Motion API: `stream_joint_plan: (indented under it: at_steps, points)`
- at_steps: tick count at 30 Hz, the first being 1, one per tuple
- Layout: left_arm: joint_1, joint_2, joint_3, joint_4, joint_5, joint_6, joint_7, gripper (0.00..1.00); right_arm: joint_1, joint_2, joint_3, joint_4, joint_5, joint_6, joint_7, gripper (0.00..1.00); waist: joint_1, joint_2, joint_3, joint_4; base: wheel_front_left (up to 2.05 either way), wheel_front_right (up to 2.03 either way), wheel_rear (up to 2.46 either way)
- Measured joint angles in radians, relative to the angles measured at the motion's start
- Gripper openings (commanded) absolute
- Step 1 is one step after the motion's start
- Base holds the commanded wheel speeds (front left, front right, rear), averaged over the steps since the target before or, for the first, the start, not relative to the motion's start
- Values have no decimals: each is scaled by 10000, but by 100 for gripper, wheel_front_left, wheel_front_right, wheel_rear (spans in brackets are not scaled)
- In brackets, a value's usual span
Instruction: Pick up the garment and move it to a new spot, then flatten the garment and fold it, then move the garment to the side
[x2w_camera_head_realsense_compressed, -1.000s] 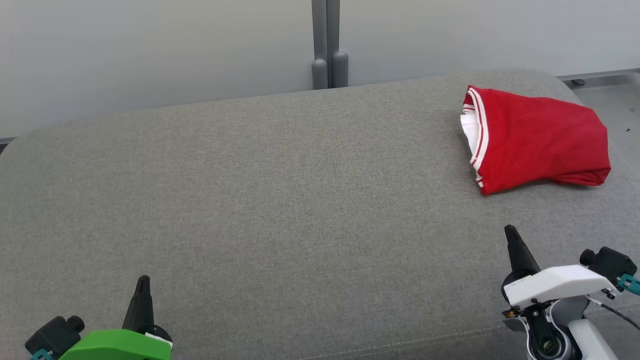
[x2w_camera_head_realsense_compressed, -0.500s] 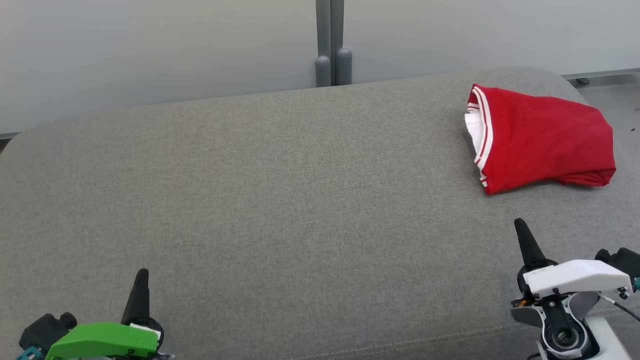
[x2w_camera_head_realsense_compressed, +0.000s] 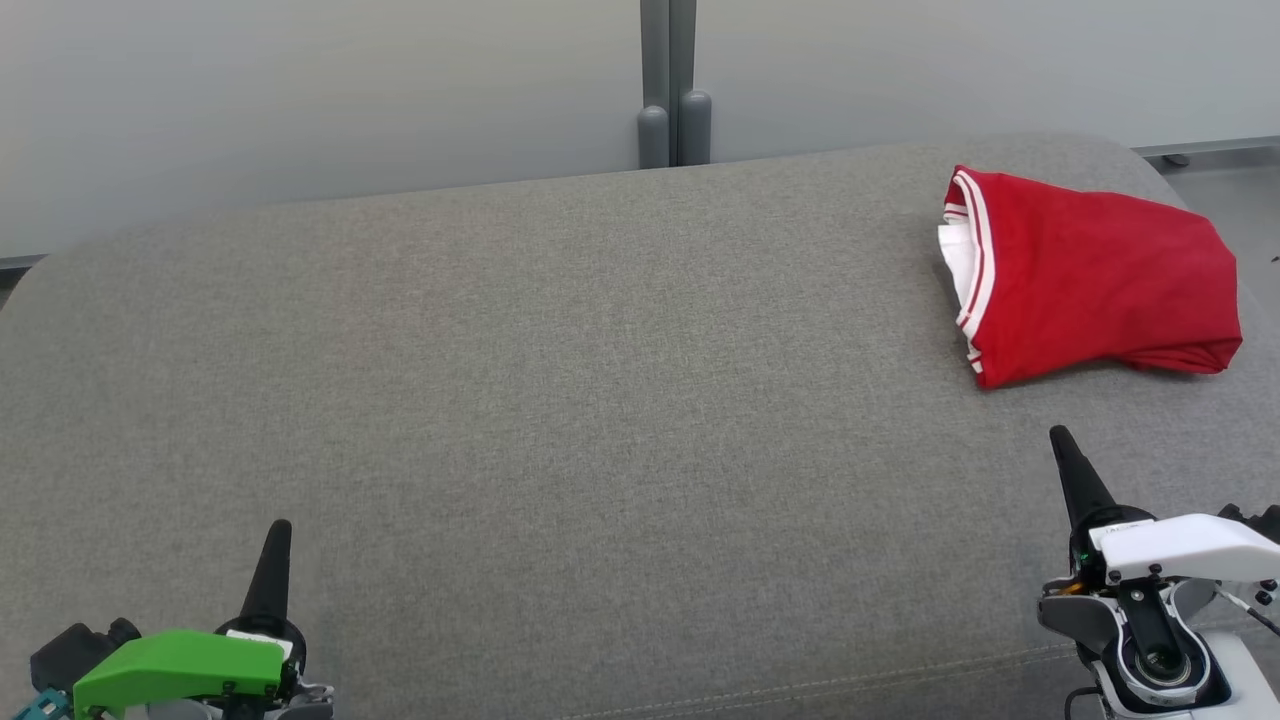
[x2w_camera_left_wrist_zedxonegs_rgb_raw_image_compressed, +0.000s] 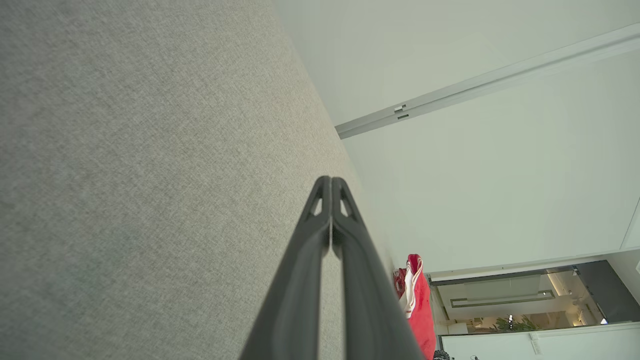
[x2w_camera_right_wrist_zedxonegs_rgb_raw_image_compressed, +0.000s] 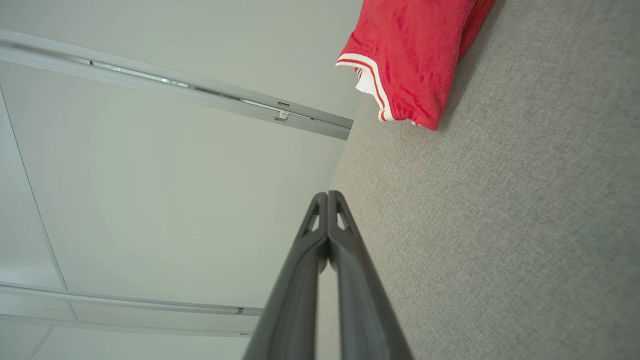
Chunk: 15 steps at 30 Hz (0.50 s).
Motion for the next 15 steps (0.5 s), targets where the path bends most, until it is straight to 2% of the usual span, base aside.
stream_joint_plan:
  at_steps: [15]
  points:
    - [-414, 42, 180, 290, -1910, -366, 451, 0, -142, 82, -621, 125, 1975, 368, 470, 0, 0, 0, 71, 97, 0, 0, 0]
